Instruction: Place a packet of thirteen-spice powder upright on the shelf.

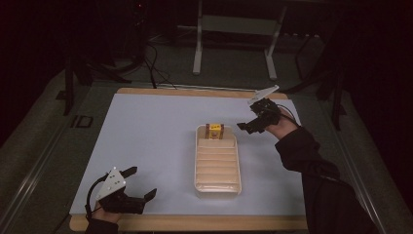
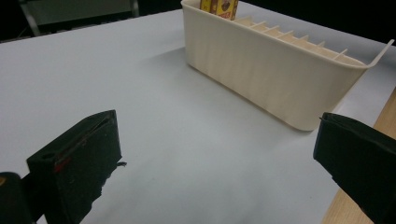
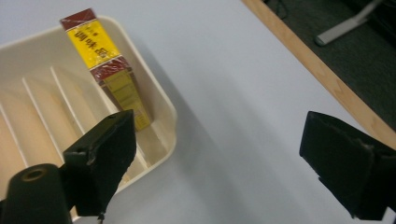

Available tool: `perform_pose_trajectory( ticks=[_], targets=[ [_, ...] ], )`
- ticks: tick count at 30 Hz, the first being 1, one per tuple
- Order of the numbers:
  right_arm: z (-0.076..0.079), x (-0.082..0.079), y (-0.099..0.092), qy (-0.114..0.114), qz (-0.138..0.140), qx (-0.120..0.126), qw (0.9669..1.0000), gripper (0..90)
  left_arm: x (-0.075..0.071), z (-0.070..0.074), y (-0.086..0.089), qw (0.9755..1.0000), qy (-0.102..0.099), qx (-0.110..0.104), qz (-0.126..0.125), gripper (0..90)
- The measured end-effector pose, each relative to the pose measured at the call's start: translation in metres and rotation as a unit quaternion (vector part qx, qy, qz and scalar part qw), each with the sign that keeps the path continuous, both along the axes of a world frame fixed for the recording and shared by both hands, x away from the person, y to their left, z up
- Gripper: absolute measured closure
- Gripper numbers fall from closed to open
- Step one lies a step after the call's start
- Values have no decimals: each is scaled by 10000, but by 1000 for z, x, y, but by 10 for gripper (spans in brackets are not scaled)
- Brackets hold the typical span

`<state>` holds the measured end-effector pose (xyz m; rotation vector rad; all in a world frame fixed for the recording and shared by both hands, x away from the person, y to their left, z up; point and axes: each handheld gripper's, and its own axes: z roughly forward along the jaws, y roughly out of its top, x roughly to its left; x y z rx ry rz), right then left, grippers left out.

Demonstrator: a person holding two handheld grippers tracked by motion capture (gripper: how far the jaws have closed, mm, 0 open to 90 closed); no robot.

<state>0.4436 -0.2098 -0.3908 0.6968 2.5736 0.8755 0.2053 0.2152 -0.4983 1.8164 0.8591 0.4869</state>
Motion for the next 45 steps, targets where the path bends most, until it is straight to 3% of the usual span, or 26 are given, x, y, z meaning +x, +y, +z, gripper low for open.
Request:
perform_pose_trajectory(
  ticks=[4,8,13,14,15,21,28,34,36,41,45],
  targets=[
    [-7,-8,-11,-72,-397,209,9990,131,0,0,0,10000,1,8,0,10],
    [-14,-14,-18,-87,-640,228,9977,130,0,0,0,10000,3,9,-2,10],
    [-22,-25,-29,-263,-983,380,9941,130,0,0,0,10000,4,-6,-1,10],
    [-22,-25,-29,-263,-983,380,9941,130,0,0,0,10000,4,-6,-1,10],
    [-26,-30,-35,-275,-1069,562,9923,130,0,0,0,10000,6,-12,0,10],
    [-37,-44,-47,-287,-1321,664,9886,131,0,0,-1,10000,4,-4,1,9],
    [-51,-62,-55,-233,-1372,626,9883,131,0,0,0,10000,2,1,10,10],
    [-56,-74,-65,-185,-1577,765,9843,133,0,0,-1,10000,3,-1,3,9],
    [-60,-85,-69,-223,-1696,851,9816,133,0,0,-1,10000,-2,0,-1,10],
    [-64,-98,-74,-277,-1762,812,9806,131,0,1,-1,10000,-13,14,-15,10],
    [-68,-111,-79,-289,-1817,934,9785,131,0,1,-1,10000,-16,12,-8,9]
  ],
)
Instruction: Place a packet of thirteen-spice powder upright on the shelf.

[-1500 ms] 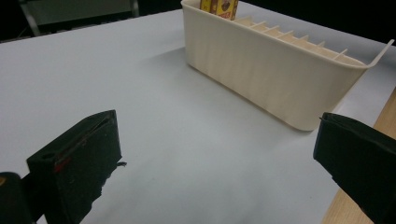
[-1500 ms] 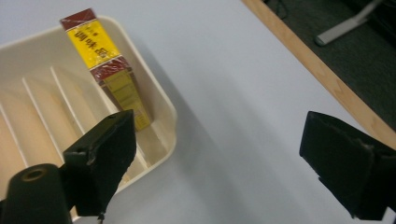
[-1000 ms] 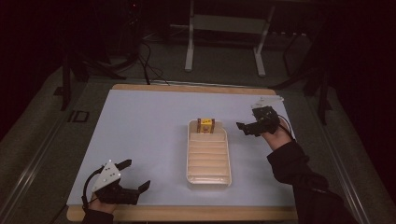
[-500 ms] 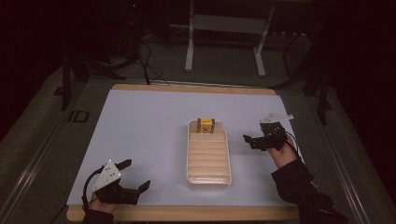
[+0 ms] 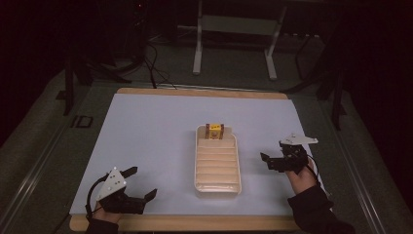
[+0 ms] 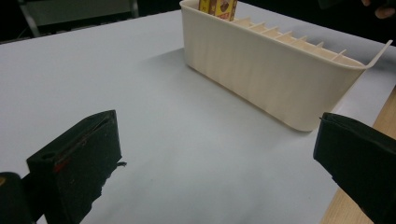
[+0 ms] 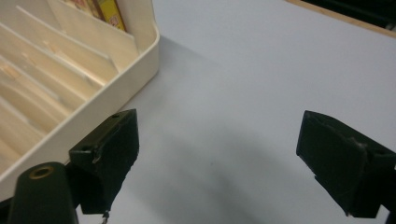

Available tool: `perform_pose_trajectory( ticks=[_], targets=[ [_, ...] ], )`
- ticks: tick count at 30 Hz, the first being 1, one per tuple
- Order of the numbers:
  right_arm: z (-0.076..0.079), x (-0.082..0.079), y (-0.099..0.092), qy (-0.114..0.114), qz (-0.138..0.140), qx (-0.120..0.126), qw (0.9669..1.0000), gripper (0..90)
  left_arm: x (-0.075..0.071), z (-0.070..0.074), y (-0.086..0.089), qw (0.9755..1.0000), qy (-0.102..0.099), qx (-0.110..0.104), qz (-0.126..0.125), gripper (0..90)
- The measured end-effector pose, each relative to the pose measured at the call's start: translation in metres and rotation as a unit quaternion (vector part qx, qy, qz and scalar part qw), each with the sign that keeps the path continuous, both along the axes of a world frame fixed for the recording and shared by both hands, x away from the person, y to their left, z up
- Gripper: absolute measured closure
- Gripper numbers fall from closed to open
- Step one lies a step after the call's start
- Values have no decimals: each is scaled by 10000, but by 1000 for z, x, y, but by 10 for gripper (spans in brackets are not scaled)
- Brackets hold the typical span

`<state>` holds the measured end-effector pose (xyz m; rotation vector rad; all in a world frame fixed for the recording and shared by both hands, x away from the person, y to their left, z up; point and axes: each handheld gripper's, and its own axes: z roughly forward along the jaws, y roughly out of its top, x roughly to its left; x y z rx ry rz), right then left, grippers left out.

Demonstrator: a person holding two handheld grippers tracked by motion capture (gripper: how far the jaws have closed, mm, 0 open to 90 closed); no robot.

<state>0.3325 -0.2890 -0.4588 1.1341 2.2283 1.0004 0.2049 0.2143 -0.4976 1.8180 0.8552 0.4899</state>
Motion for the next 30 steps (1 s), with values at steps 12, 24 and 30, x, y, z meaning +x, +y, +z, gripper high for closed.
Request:
perform_pose_trajectory(
  ticks=[12,24,30],
  targets=[
    [-12,-27,-16,63,-77,129,9999,131,0,0,0,10000,3,4,-9,10],
    [-14,-42,-30,-26,-282,166,9995,138,0,1,-1,10000,-5,-6,-46,9],
    [-16,-41,-30,-5,-302,131,9995,138,-1,1,-2,10000,-16,17,-75,10]
  ],
)
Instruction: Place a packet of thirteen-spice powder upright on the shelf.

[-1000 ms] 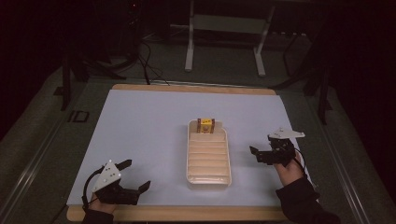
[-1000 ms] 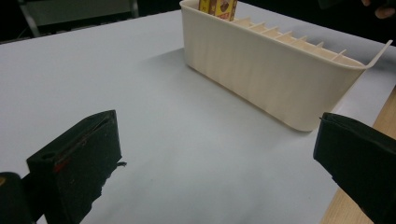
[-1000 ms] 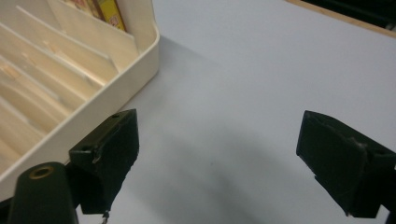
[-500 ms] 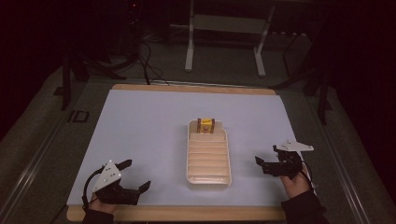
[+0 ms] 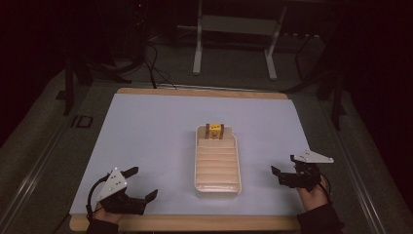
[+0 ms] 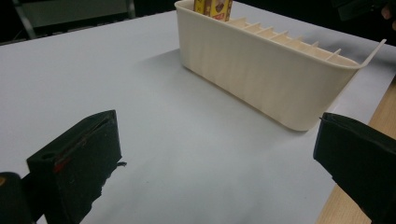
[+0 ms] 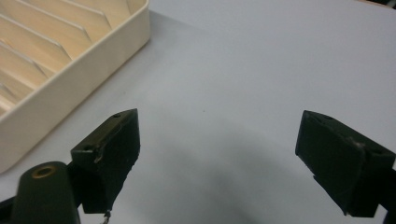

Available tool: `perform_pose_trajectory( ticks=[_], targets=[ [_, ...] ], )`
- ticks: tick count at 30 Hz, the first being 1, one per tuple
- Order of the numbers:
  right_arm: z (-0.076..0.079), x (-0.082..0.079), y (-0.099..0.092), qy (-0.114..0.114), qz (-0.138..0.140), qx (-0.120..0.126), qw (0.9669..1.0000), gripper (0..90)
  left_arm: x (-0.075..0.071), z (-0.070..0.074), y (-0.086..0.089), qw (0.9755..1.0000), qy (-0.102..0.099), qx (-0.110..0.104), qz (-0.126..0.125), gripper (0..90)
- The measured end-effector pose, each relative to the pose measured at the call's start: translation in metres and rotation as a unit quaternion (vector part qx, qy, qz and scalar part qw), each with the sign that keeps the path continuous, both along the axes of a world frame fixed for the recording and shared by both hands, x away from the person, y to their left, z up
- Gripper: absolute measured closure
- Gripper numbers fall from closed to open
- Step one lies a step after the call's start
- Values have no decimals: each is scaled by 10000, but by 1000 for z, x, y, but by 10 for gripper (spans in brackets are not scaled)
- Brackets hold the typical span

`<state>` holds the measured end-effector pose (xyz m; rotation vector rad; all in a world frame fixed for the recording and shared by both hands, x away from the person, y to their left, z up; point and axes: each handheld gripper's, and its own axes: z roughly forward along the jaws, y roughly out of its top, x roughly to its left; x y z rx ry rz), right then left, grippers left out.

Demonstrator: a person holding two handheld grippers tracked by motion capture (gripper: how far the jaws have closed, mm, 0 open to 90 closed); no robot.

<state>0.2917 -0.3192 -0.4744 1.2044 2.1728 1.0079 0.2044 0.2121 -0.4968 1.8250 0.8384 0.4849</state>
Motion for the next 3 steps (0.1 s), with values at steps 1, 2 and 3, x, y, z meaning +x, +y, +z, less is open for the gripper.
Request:
perform_pose_trajectory(
  ticks=[1,2,3],
  targets=[
    [0,0,0,-2,13,0,10000,138,0,0,0,10000,3,1,0,9],
    [0,0,0,-13,7,-5,10000,138,0,0,0,10000,0,4,0,10],
    [0,0,0,-25,3,-11,10000,138,0,0,0,10000,0,4,0,10]
  ],
)
